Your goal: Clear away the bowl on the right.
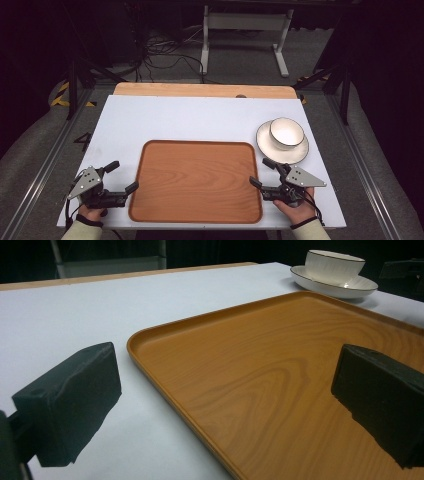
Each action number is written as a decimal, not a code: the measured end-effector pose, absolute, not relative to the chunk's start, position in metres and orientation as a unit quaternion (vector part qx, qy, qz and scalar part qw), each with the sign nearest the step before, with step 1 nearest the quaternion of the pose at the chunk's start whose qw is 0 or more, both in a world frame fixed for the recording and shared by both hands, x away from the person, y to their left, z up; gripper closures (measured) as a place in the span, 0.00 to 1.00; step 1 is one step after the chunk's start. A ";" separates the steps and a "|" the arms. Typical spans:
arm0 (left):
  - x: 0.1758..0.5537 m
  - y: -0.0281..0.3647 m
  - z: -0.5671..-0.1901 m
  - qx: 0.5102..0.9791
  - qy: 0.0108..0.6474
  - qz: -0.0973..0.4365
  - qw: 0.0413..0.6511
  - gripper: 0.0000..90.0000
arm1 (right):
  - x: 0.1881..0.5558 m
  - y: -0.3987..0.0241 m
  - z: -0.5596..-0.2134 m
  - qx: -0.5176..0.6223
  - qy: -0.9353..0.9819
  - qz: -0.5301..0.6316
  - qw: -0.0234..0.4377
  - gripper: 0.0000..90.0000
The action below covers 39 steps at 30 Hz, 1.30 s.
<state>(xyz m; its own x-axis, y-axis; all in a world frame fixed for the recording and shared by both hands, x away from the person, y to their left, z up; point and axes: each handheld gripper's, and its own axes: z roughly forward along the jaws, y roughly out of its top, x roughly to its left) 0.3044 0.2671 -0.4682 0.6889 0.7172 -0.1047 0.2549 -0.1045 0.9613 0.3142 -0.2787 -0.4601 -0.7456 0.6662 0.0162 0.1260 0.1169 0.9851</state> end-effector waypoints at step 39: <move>0.304 0.267 -0.468 0.715 0.340 0.200 0.576 0.00 | 0.320 -0.279 -0.445 0.293 0.713 0.605 0.199 0.28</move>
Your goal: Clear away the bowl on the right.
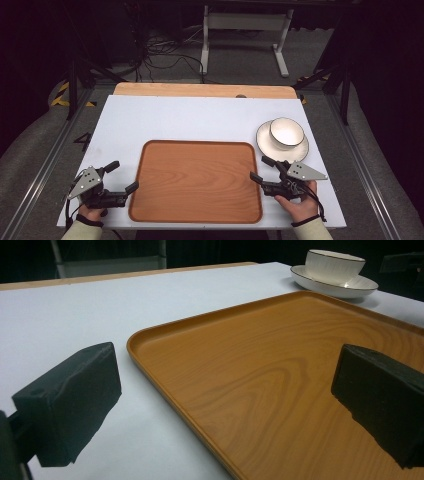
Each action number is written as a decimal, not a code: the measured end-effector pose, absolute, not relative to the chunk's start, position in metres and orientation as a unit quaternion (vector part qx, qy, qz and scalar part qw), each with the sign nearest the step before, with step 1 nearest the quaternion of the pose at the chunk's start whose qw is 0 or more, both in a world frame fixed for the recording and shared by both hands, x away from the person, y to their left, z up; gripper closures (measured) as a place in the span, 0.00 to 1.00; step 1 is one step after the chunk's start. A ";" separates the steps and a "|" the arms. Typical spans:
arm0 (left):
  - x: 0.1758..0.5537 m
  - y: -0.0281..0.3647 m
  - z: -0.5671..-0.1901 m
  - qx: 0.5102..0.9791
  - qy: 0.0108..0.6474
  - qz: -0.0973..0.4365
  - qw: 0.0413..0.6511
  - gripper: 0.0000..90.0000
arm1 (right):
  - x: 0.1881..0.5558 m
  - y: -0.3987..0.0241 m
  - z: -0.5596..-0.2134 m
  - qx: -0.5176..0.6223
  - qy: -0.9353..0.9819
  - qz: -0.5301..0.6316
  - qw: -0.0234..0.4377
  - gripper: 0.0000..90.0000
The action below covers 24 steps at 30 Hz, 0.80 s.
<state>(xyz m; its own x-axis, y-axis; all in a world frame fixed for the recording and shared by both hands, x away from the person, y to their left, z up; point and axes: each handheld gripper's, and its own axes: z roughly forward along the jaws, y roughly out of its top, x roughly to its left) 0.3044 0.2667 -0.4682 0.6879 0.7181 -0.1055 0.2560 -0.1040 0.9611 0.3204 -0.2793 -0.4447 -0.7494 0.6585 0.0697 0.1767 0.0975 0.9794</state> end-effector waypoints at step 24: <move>0.304 0.267 -0.468 0.715 0.341 0.200 0.576 0.00 | 0.311 -0.280 -0.406 0.269 0.696 0.638 0.191 0.29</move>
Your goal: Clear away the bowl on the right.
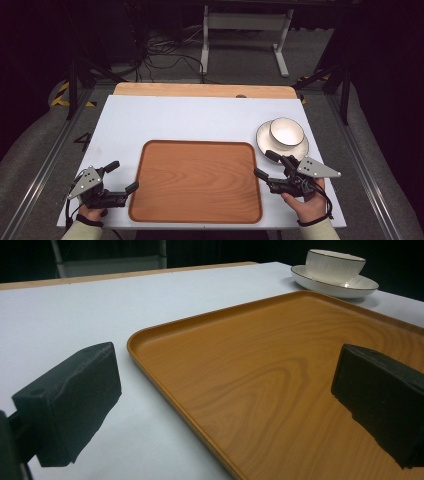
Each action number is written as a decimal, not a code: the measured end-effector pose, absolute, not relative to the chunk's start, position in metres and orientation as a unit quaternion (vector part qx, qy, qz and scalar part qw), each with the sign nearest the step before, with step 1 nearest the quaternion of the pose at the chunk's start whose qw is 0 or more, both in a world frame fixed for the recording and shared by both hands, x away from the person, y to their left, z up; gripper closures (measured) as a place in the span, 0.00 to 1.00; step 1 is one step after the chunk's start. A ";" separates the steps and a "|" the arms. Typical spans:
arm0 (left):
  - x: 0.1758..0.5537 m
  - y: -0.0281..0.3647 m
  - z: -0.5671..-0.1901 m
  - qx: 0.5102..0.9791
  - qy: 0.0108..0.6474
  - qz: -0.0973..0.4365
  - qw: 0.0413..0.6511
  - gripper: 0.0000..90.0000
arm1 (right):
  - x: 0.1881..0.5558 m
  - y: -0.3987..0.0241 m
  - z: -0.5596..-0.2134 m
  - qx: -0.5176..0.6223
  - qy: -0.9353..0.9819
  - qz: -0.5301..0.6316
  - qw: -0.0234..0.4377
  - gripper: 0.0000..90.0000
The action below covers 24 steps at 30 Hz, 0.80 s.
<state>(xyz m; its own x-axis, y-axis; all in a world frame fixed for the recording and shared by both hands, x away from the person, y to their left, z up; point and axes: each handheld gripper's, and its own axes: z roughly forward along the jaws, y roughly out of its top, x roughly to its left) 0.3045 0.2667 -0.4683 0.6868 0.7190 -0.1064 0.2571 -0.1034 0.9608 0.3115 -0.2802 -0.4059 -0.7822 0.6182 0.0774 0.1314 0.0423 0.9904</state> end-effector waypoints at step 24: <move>0.304 0.267 -0.468 0.716 0.342 0.200 0.575 0.00 | 0.324 -0.286 -0.380 0.284 0.717 0.607 0.194 0.38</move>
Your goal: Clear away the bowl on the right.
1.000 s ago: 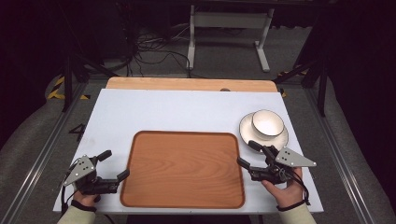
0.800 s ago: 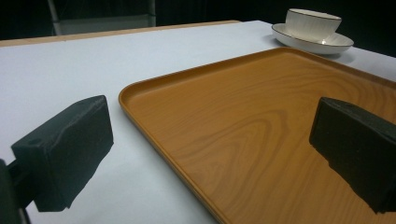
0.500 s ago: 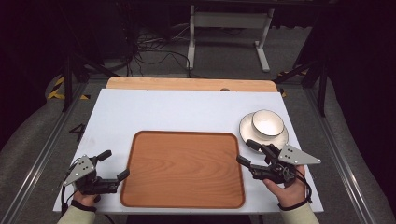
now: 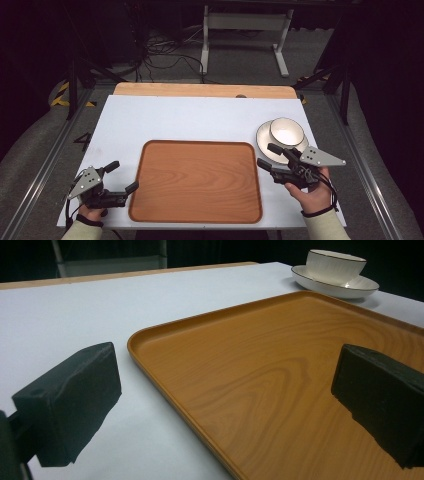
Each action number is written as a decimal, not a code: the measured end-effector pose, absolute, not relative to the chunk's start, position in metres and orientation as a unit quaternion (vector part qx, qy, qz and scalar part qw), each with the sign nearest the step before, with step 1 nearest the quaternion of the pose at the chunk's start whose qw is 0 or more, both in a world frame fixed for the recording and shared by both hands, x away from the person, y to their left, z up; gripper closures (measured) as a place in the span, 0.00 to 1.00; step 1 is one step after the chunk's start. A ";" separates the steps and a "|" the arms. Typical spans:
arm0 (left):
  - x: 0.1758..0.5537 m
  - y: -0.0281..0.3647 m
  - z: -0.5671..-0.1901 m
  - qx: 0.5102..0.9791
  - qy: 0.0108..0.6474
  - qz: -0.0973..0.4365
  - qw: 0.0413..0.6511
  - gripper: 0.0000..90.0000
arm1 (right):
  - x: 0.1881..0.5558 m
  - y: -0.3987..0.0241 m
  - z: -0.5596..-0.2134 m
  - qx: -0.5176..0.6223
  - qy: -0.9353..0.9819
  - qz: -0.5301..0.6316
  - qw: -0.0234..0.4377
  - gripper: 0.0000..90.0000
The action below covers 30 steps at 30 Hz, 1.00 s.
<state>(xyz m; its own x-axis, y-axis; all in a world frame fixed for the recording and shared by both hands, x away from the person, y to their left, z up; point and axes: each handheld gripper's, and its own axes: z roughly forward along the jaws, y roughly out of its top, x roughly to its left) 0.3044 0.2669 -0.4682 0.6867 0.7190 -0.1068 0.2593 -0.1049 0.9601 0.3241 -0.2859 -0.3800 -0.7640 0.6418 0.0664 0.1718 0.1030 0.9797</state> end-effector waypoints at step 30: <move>0.304 0.267 -0.468 0.715 0.341 0.201 0.576 0.00 | 0.377 -0.328 -0.350 0.347 0.697 0.582 0.233 0.34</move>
